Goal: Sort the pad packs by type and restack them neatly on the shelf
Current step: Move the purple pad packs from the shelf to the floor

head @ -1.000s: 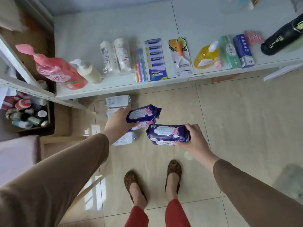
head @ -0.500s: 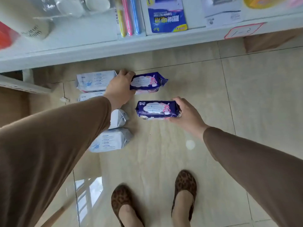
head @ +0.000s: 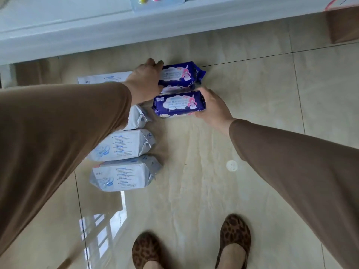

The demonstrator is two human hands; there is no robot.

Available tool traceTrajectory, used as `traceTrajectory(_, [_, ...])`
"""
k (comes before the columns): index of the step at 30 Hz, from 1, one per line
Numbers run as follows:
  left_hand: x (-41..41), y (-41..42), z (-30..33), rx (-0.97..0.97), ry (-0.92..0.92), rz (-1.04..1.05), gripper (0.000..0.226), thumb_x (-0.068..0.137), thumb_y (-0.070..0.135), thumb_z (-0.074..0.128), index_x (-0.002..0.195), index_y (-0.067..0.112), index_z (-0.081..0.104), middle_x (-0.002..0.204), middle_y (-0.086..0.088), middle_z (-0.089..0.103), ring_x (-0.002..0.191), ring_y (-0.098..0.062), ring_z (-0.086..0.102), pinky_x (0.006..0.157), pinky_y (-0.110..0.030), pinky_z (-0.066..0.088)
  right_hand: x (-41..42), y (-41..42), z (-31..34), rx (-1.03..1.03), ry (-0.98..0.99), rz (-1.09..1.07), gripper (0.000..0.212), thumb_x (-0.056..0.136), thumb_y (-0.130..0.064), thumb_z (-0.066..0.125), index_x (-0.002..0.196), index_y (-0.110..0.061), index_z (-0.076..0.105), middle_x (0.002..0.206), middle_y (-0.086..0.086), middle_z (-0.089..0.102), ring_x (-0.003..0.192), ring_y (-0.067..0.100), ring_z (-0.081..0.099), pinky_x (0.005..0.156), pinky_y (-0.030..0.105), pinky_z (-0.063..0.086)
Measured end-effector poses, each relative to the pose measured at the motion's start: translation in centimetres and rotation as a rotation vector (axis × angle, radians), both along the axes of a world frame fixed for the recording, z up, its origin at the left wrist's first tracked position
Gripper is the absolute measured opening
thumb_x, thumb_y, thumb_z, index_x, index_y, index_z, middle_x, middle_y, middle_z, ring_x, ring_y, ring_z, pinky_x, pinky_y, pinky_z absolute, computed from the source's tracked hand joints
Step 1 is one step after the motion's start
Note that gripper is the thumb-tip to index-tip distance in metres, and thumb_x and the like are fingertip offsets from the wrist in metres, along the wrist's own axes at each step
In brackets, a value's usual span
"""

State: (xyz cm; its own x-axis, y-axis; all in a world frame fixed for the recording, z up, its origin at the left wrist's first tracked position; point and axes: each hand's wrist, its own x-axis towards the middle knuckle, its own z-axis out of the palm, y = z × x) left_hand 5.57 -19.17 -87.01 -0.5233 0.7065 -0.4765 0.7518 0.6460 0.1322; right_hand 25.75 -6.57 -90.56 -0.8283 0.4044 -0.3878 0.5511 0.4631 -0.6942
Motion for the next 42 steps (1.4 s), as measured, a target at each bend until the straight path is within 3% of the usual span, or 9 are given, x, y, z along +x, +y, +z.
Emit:
traceTrajectory(3, [-0.4, -0.4, 0.5, -0.034, 0.021, -0.081, 0.078, 0.091, 0.027, 0.059, 0.154, 0.011, 0.017, 0.138, -0.021, 0.045, 0.122, -0.040, 0.046, 0.098, -0.046, 0.043, -0.8, -0.6, 0.0, 0.005, 0.017, -0.047, 0.054, 0.083, -0.012, 0.069, 0.132, -0.020, 0.048, 0.121, 0.000, 0.055, 0.104, 0.018, 0.058, 0.085, 0.031, 0.048])
traceTrajectory(8, [0.1, -1.2, 0.7, -0.049, 0.033, -0.088, 0.073, 0.093, 0.022, 0.050, 0.155, 0.009, 0.013, 0.143, -0.019, 0.044, 0.123, -0.038, 0.042, 0.100, -0.044, 0.041, -1.5, -1.4, 0.3, 0.037, 0.007, -0.104, 0.063, 0.084, -0.011, 0.071, 0.139, -0.017, 0.041, 0.127, 0.005, 0.055, 0.114, 0.023, 0.055, 0.092, 0.036, 0.049])
traceTrajectory(11, [0.7, -1.8, 1.1, -0.046, 0.049, -0.078, 0.076, 0.092, 0.018, 0.052, 0.155, 0.008, 0.011, 0.155, -0.015, 0.029, 0.134, -0.038, 0.032, 0.106, -0.048, 0.040, -0.9, -1.6, 0.8, 0.078, -0.051, -0.107, 0.077, 0.082, -0.010, 0.072, 0.147, -0.019, 0.032, 0.136, 0.007, 0.046, 0.121, 0.026, 0.046, 0.097, 0.038, 0.047])
traceTrajectory(13, [1.2, -2.4, 1.9, -0.012, 0.065, -0.055, 0.078, 0.091, 0.014, 0.056, 0.155, 0.007, 0.013, 0.159, -0.016, 0.022, 0.140, -0.038, 0.025, 0.110, -0.049, 0.036, -0.1, -1.6, 1.6, 0.103, -0.070, -0.101, 0.081, 0.080, -0.009, 0.073, 0.148, -0.019, 0.030, 0.138, 0.008, 0.042, 0.122, 0.028, 0.043, 0.096, 0.035, 0.044])
traceTrajectory(18, [4.9, -5.0, 6.2, 0.068, 0.062, 0.010, 0.070, 0.088, 0.015, 0.058, 0.151, 0.009, 0.028, 0.155, -0.012, 0.032, 0.138, -0.035, 0.030, 0.109, -0.049, 0.037, 3.0, -1.4, 6.5, 0.172, -0.117, -0.045, 0.074, 0.083, -0.016, 0.070, 0.147, -0.018, 0.032, 0.140, 0.009, 0.041, 0.125, 0.030, 0.040, 0.090, 0.032, 0.039])
traceTrajectory(25, [13.3, -8.0, 18.9, 0.063, 0.019, 0.108, 0.063, 0.093, 0.020, 0.056, 0.150, 0.014, 0.032, 0.155, -0.003, 0.033, 0.141, -0.026, 0.028, 0.112, -0.045, 0.035, 8.6, -1.2, 20.6, 0.209, -0.083, 0.019, 0.065, 0.086, -0.019, 0.063, 0.145, -0.019, 0.037, 0.140, 0.007, 0.044, 0.125, 0.030, 0.041, 0.099, 0.038, 0.041])
traceTrajectory(31, [18.3, -6.3, 34.4, 0.215, -0.024, 0.219, 0.064, 0.088, 0.013, 0.059, 0.148, 0.014, 0.036, 0.152, -0.003, 0.036, 0.140, -0.025, 0.029, 0.114, -0.043, 0.032, 12.6, 0.2, 36.2, 0.281, -0.048, -0.005, 0.060, 0.085, -0.018, 0.064, 0.141, -0.018, 0.043, 0.135, 0.008, 0.047, 0.120, 0.032, 0.044, 0.096, 0.039, 0.040])
traceTrajectory(42, [23.0, -4.2, 63.6, 0.455, 0.086, 0.110, 0.063, 0.086, 0.019, 0.063, 0.145, 0.013, 0.040, 0.150, -0.005, 0.039, 0.141, -0.025, 0.027, 0.117, -0.037, 0.027, 16.2, 0.6, 66.5, 0.383, 0.092, 0.005, 0.058, 0.085, -0.023, 0.069, 0.138, -0.016, 0.047, 0.136, 0.008, 0.048, 0.124, 0.030, 0.045, 0.100, 0.041, 0.040])
